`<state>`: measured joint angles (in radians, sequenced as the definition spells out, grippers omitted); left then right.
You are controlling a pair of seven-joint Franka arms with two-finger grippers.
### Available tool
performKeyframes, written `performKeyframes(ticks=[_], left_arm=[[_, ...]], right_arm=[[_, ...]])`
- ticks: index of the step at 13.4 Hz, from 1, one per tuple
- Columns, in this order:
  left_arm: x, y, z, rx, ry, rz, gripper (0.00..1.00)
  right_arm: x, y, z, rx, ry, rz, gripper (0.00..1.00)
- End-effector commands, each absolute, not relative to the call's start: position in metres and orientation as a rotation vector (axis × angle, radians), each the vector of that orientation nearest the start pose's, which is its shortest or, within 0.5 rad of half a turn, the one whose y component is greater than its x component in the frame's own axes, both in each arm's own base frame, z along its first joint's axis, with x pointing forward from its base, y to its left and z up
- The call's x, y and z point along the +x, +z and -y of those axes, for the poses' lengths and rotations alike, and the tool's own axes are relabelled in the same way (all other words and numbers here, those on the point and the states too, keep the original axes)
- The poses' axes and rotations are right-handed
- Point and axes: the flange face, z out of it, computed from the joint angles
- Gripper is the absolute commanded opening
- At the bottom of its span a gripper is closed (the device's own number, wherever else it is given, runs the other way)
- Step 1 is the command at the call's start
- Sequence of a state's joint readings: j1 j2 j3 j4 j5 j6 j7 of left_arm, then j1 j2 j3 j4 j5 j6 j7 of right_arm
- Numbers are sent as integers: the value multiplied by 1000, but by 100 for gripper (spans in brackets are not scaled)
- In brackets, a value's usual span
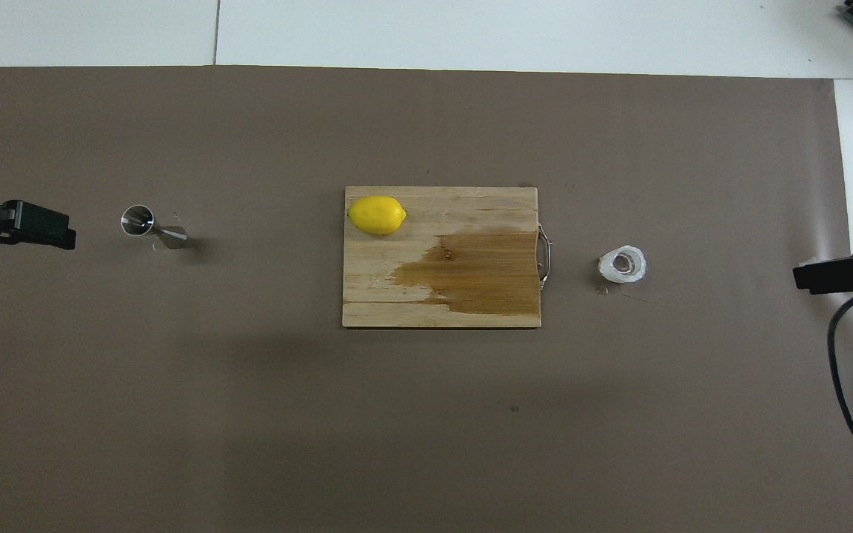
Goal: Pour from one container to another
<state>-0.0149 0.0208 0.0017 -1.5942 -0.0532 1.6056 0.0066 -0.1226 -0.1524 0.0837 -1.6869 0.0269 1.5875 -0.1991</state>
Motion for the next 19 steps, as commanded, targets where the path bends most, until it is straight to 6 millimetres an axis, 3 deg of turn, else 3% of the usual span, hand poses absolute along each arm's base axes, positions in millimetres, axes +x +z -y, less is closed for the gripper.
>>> performKeyframes(ticks=[1, 4, 5, 7, 10, 12, 13, 14, 17, 19], left_arm=[[613, 585, -3, -3251, 106, 146, 100], [653, 558, -27, -3296, 141, 467, 100], [655, 555, -42, -3308, 143, 568, 100], [663, 538, -53, -3316, 178, 698, 100], [671, 509, -92, -3296, 268, 1041, 100], [674, 496, -98, -3292, 300, 1120, 100], [678, 478, -102, -3257, 352, 1194, 100], [681, 455, -119, -3208, 424, 1346, 100], [681, 423, -154, -3144, 582, 1694, 100], [681, 401, -155, -3098, 637, 1891, 100]], right_arm=[[504, 654, 16, -3103, -75, 256, 100], [504, 654, 16, -3103, -75, 256, 100], [504, 654, 16, -3103, -77, 256, 100], [504, 654, 16, -3103, -75, 256, 100], [504, 654, 16, -3103, -77, 256, 100], [504, 654, 16, -3103, -77, 256, 100], [504, 654, 16, -3103, -75, 256, 100], [504, 654, 16, -3103, -75, 256, 100], [504, 654, 16, -3103, -75, 256, 100], [504, 654, 16, -3103, -75, 256, 100]])
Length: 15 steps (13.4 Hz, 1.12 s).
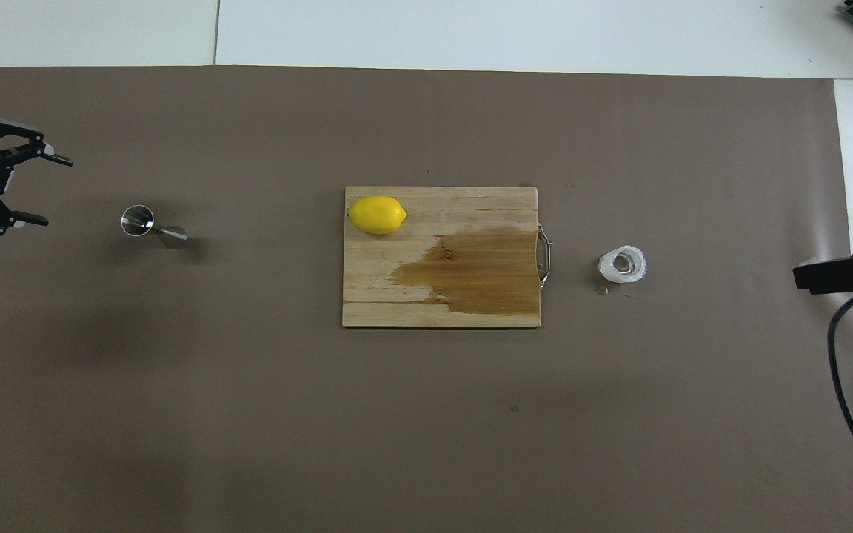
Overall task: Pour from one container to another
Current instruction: 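Reach the left gripper to the small metal cup and grasp it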
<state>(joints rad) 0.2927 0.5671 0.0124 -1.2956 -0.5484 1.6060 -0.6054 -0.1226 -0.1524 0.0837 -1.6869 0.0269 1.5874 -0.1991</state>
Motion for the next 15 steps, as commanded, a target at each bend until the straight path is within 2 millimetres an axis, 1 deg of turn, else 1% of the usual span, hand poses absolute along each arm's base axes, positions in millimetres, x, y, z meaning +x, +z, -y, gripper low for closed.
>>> performKeyframes(ticks=[1, 2, 3, 4, 5, 6, 7, 8, 10, 11, 12, 14, 15], left_arm=[[677, 390, -153, -3054, 688, 1977, 100], [677, 387, -152, -3017, 704, 2055, 100], [674, 379, -151, -2987, 741, 2108, 100], [671, 373, -153, -2963, 818, 2167, 100], [667, 360, -166, -2921, 868, 2248, 100], [665, 350, -165, -2902, 882, 2267, 100], [663, 344, -165, -2888, 905, 2288, 100], [657, 335, -168, -2859, 940, 2327, 100], [645, 318, -158, -2808, 1030, 2364, 100], [639, 316, -153, -2792, 1049, 2382, 100], [635, 308, -149, -2770, 1049, 2411, 100], [618, 287, -148, -2680, 1017, 2529, 100], [615, 283, -145, -2659, 1033, 2568, 100]], right_arm=[[504, 654, 16, -3103, -75, 256, 100], [504, 654, 16, -3103, -77, 256, 100], [504, 654, 16, -3103, -75, 256, 100], [504, 654, 16, -3103, -75, 256, 100], [504, 654, 16, -3103, -77, 256, 100], [504, 654, 16, -3103, -75, 256, 100], [504, 654, 16, -3103, -75, 256, 100], [504, 654, 16, -3103, -77, 256, 100], [504, 654, 16, -3103, -75, 256, 100], [504, 654, 16, -3103, -75, 256, 100], [504, 654, 16, -3103, -77, 256, 100], [504, 654, 16, -3103, -75, 256, 100], [504, 654, 16, -3103, -77, 256, 100]])
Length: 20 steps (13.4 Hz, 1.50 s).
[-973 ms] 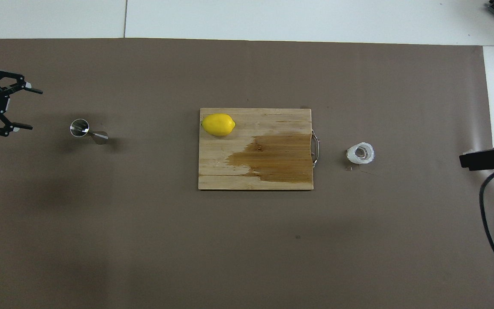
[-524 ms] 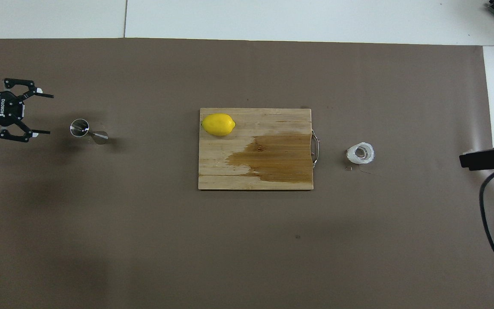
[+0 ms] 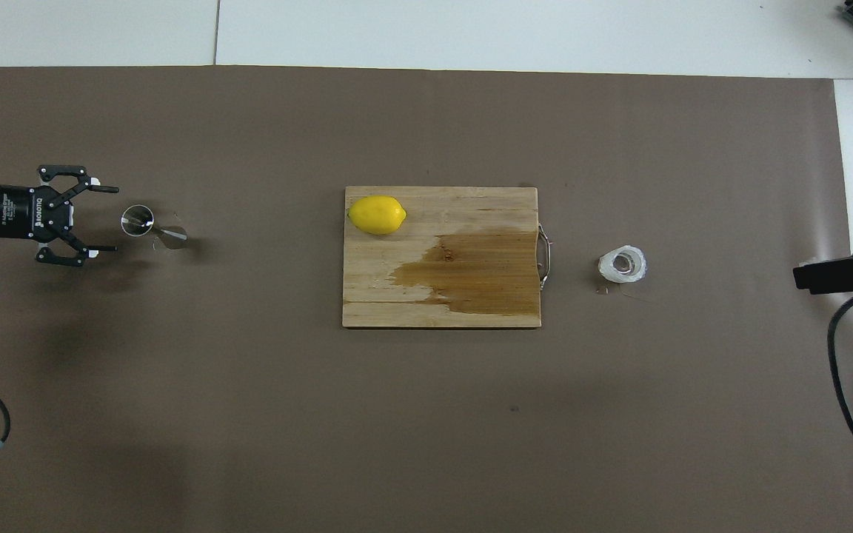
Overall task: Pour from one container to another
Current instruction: 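Reach the left gripper to the small metal cup and grasp it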
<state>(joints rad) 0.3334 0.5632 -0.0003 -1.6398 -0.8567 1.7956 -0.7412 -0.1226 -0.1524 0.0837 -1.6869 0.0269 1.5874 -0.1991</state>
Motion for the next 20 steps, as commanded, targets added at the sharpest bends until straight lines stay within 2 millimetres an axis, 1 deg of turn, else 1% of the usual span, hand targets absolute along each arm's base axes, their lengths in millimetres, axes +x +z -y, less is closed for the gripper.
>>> performKeyframes(ticks=[1, 4, 7, 8, 9, 13, 15, 18, 20], left_arm=[[614, 281, -144, 1678, -662, -1638, 100], [606, 274, -130, 1617, -688, -1646, 100], [603, 266, -115, 1552, -694, -1656, 100], [602, 264, -114, 1537, -694, -1659, 100], [601, 261, -108, 1514, -706, -1662, 100], [598, 255, -104, 1420, -727, -1668, 100], [596, 251, -96, 1410, -740, -1668, 100], [591, 247, -98, 1369, -752, -1676, 100], [591, 248, -97, 1335, -757, -1671, 100]], right_arm=[[504, 654, 16, -3103, -75, 256, 100], [504, 654, 16, -3103, -75, 256, 100], [504, 654, 16, -3103, -77, 256, 100], [504, 654, 16, -3103, -77, 256, 100], [504, 654, 16, -3103, -77, 256, 100], [504, 654, 16, -3103, -75, 256, 100], [504, 654, 16, -3103, -77, 256, 100], [503, 654, 15, -3102, -67, 260, 100], [501, 653, 8, -3099, -36, 282, 100]])
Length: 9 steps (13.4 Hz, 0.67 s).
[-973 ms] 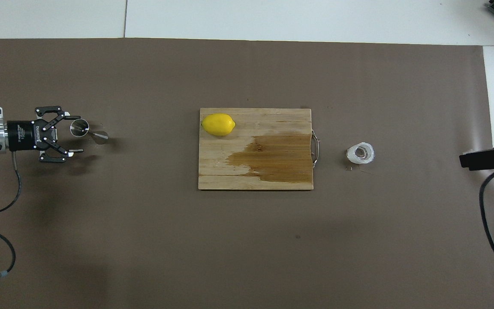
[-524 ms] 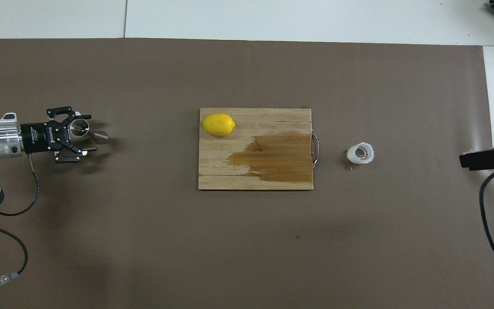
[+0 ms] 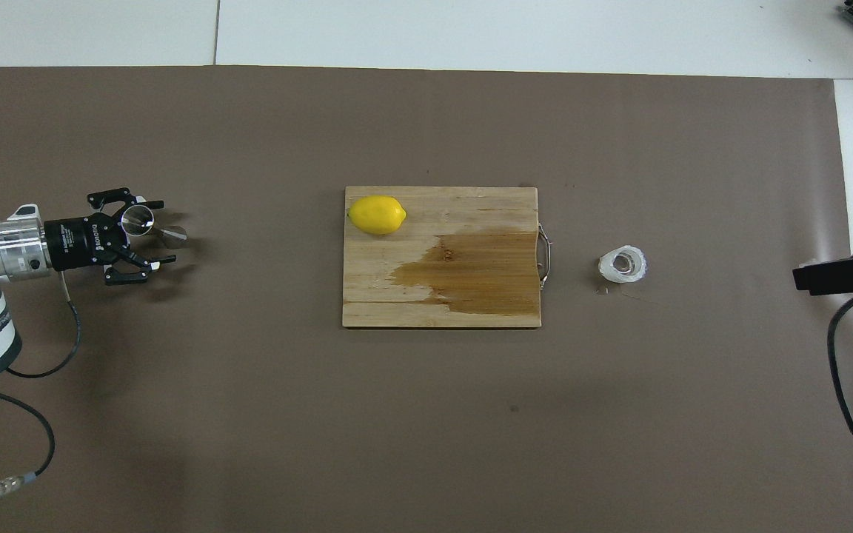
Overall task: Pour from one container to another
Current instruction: 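Reach the left gripper to the small metal cup and grasp it, then lift the metal cup with the left gripper and carry it over the board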
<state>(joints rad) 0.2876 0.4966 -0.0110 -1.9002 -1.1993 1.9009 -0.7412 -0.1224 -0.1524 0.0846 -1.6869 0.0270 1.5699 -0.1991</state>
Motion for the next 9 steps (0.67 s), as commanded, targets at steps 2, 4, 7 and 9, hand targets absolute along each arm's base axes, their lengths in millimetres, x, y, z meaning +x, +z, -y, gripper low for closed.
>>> performKeyframes(ticks=[2, 4, 7, 9], left_arm=[[591, 249, -97, 1328, -756, -1670, 100], [592, 250, -98, 1316, -751, -1670, 100], [590, 247, -98, 1277, -752, -1677, 88], [589, 248, -97, 1259, -752, -1678, 67]], right_arm=[[499, 655, 7, -3099, -41, 287, 100], [499, 656, 12, -3100, -43, 271, 100], [499, 656, 14, -3101, -48, 261, 100], [499, 656, 15, -3101, -48, 259, 100]])
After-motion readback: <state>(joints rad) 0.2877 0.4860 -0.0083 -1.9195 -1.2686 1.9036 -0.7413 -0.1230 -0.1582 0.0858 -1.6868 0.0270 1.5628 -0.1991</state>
